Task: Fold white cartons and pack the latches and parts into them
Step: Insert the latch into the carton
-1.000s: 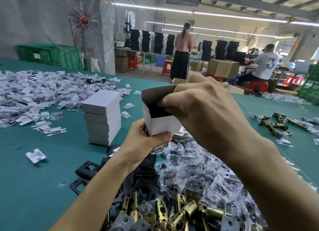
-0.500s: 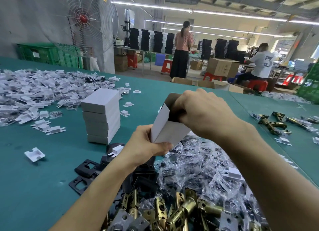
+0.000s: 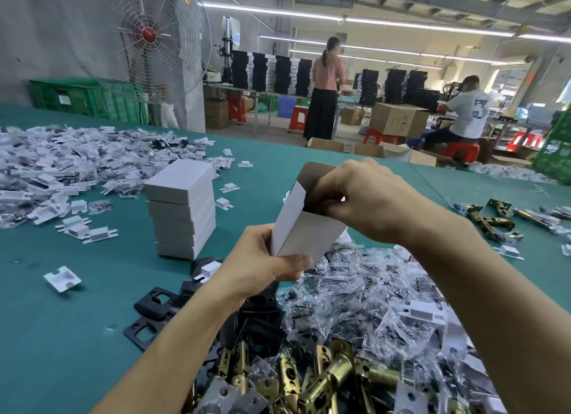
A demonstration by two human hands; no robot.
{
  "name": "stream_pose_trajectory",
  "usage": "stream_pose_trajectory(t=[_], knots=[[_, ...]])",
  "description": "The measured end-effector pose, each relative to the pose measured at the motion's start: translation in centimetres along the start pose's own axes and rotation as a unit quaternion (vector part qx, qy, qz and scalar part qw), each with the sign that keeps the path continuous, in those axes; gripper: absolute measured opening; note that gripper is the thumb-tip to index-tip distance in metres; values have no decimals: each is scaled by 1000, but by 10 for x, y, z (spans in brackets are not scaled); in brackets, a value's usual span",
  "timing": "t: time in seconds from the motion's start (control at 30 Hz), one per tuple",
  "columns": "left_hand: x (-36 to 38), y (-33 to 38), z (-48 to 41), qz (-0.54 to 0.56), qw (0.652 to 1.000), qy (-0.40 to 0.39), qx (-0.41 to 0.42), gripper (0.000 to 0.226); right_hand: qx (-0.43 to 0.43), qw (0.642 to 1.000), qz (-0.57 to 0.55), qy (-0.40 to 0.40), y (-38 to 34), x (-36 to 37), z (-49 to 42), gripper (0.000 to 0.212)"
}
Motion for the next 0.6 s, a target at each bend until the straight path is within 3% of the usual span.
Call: stream_pose_trajectory(t=[0.1,0.17,0.3,0.37,0.43,0.5,0.57,0.6], knots=[[0,-3,-1,-15,1000,10,0,24,21,996,74,-35,-1,0,1,33],[0,-4,-2,-10,1000,16,-7,22,19,996,84,-5,-1,-1,2,33],[-7,-9,-8,0,997,65,-36,28,24,976,-40,211,2,-7,18,16],[-12,-11,-12,7,992,118,-41,30,55,958,-86,267,9,0,28,12],[-17,-10,-15,61,982,171,-48,30,98,976,-73,182,17,23,33,11],[-22,-8,-16,73,977,195,-44,28,110,994,2,-24,19,54,38,16],[-24,-8,-16,0,982,190,-22,28,87,973,48,-206,14,84,49,36],[-22,-9,-16,-33,983,180,-14,28,81,961,63,-257,13,95,54,45]])
Point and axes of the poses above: each hand's wrist, its own z-axis away from the middle knuckle, its own x-axis out of the palm, y = z × x, the point moved 3 cm from there along -z, towards the middle knuckle, and after that the axes turned 11 degrees about y, right-handed, at the moved point
